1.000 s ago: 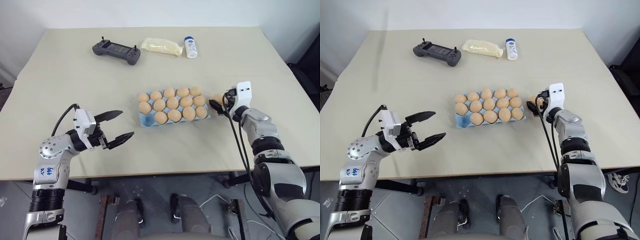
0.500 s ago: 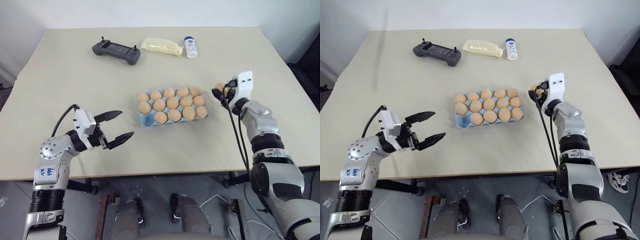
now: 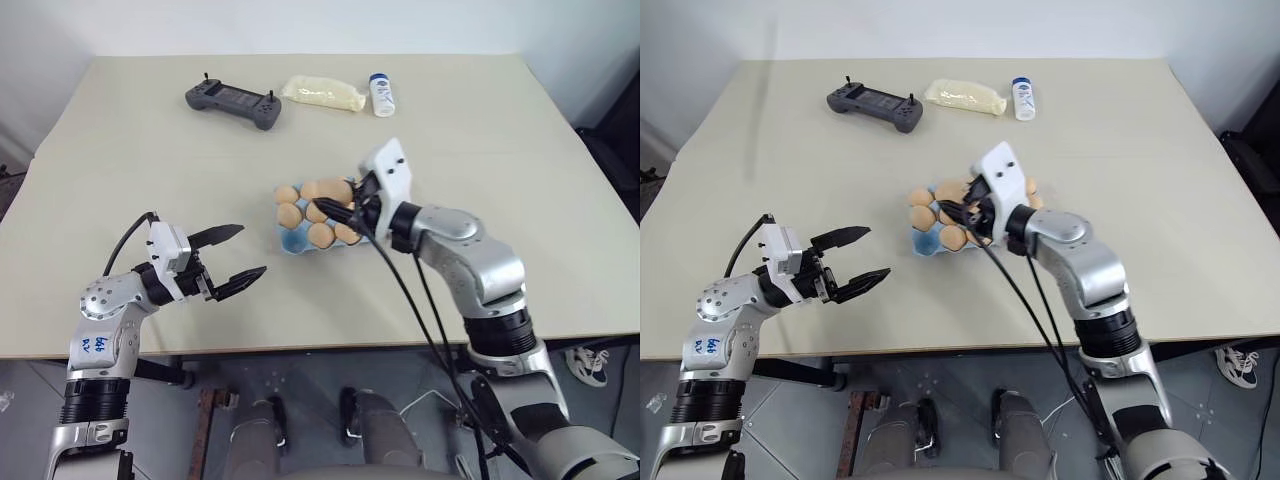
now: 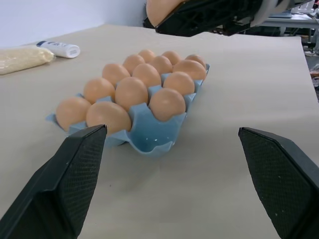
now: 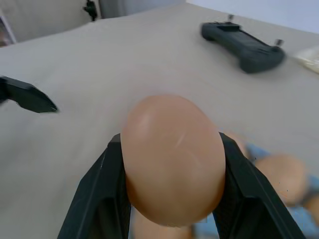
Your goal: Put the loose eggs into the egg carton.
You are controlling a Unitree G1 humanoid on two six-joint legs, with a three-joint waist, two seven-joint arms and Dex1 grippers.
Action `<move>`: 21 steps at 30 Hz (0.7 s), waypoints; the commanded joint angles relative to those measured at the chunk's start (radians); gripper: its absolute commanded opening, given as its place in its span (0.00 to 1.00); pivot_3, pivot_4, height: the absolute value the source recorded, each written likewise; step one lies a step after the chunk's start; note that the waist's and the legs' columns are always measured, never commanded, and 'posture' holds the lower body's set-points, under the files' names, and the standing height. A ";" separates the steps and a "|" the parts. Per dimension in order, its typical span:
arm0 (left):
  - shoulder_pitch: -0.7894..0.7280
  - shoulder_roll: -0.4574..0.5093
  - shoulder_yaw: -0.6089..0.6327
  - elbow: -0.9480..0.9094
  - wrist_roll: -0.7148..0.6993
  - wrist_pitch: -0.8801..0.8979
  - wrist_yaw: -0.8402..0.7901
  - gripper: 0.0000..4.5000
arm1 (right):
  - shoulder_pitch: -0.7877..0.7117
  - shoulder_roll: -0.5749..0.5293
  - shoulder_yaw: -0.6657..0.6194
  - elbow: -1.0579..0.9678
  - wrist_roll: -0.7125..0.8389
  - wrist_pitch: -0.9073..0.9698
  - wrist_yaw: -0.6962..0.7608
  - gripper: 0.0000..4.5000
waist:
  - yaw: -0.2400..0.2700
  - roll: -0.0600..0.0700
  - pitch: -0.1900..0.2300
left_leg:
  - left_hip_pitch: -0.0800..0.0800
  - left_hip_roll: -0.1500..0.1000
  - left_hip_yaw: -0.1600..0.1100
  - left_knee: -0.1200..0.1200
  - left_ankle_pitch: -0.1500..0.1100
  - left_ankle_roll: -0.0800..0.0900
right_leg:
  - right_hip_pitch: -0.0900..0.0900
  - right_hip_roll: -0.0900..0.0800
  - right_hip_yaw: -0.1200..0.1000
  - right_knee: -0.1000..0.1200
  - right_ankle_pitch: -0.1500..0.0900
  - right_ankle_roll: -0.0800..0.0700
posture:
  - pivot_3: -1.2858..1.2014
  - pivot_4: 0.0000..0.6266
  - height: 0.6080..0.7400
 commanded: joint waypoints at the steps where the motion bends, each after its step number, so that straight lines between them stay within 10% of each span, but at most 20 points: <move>1: 0.009 0.016 0.028 -0.007 -0.008 -0.020 0.003 1.00 | 0.000 0.039 0.061 0.012 -0.046 -0.032 -0.028 0.36 | -0.001 0.000 0.000 | 0.000 -0.001 0.000 0.000 0.000 0.000 | 0.000 -0.001 0.000 -0.001 0.000 0.000 | 0.52 0.24 1.00; 12: 0.052 0.033 0.049 -0.061 -0.018 -0.010 0.034 1.00 | -0.035 0.118 0.119 0.196 -0.120 -0.132 -0.011 0.36 | -0.005 0.000 0.000 | -0.001 0.001 0.001 -0.003 -0.001 -0.001 | -0.001 0.001 -0.001 -0.003 0.000 0.000 | 0.52 0.24 1.00; 21: 0.036 0.032 0.046 -0.069 -0.015 0.005 0.046 1.00 | -0.056 0.142 0.103 0.212 -0.116 -0.137 0.009 0.99 | -0.005 0.000 0.000 | -0.001 0.001 0.002 -0.003 -0.001 -0.002 | -0.001 0.001 0.000 -0.003 0.000 0.000 | 0.52 0.24 1.00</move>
